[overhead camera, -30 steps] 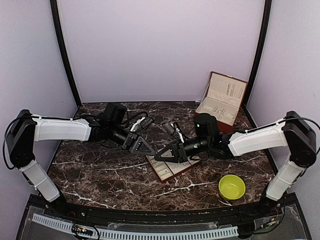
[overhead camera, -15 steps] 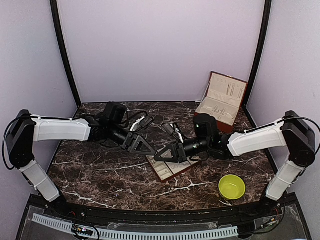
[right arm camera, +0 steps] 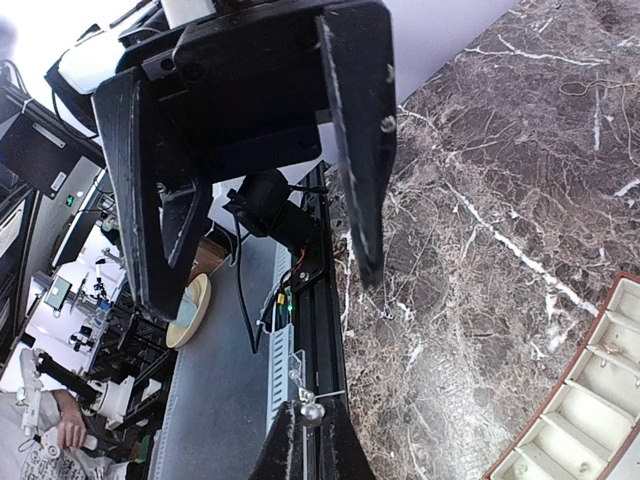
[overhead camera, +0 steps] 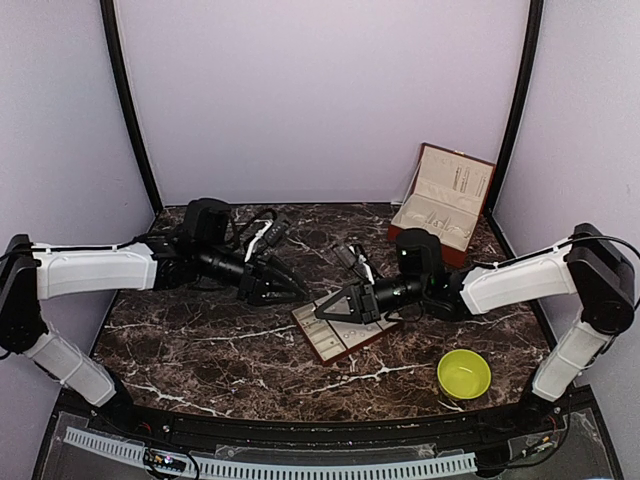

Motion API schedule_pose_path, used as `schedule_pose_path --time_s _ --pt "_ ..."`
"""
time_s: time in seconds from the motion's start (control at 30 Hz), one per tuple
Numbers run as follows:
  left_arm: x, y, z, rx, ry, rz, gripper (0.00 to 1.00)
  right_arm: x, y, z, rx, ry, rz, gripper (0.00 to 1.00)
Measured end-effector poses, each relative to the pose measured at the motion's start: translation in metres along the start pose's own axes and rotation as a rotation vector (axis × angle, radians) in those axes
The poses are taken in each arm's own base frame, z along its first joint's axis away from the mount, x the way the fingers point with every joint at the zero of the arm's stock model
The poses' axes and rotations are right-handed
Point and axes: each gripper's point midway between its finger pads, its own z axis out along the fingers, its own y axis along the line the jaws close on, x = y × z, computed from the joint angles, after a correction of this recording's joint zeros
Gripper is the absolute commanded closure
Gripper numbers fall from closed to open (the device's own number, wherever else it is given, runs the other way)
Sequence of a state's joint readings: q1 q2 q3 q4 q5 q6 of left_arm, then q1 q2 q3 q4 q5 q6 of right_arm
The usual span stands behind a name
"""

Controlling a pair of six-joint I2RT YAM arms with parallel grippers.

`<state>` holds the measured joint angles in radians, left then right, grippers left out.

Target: Organize the mixed jewelry

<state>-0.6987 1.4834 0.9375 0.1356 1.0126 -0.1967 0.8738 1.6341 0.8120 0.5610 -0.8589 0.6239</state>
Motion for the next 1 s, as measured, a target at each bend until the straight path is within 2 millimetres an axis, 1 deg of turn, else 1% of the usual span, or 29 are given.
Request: schedule_pose_path --time_s 0.1,0.23,0.4,0.53,0.67,0.8,1.0 --pt "-0.007 -0.002 -0.009 -0.073 -0.049 0.130 0.45 -0.004 0.003 -0.005 -0.001 -0.015 -0.001 0.99" --pt "-0.011 0.000 -0.015 -0.174 -0.084 0.298 0.50 -0.010 0.010 -0.009 -0.009 -0.035 -0.007 0.99" --pt "-0.004 0.007 -0.007 -0.272 -0.047 0.477 0.57 -0.017 0.017 -0.013 -0.017 -0.054 -0.011 0.99" --pt "-0.001 0.009 0.000 -0.317 -0.015 0.587 0.61 -0.019 0.019 -0.014 -0.019 -0.061 -0.011 0.99" --pt "0.007 0.012 0.007 -0.341 0.026 0.644 0.64 -0.019 0.019 -0.014 -0.019 -0.061 -0.004 0.99" --pt "0.013 0.016 0.012 -0.349 0.055 0.662 0.67 -0.019 0.019 -0.014 -0.019 -0.060 -0.003 0.99" --pt "0.008 0.018 0.016 -0.355 0.060 0.676 0.72 -0.019 0.019 -0.014 -0.019 -0.060 -0.002 0.99"
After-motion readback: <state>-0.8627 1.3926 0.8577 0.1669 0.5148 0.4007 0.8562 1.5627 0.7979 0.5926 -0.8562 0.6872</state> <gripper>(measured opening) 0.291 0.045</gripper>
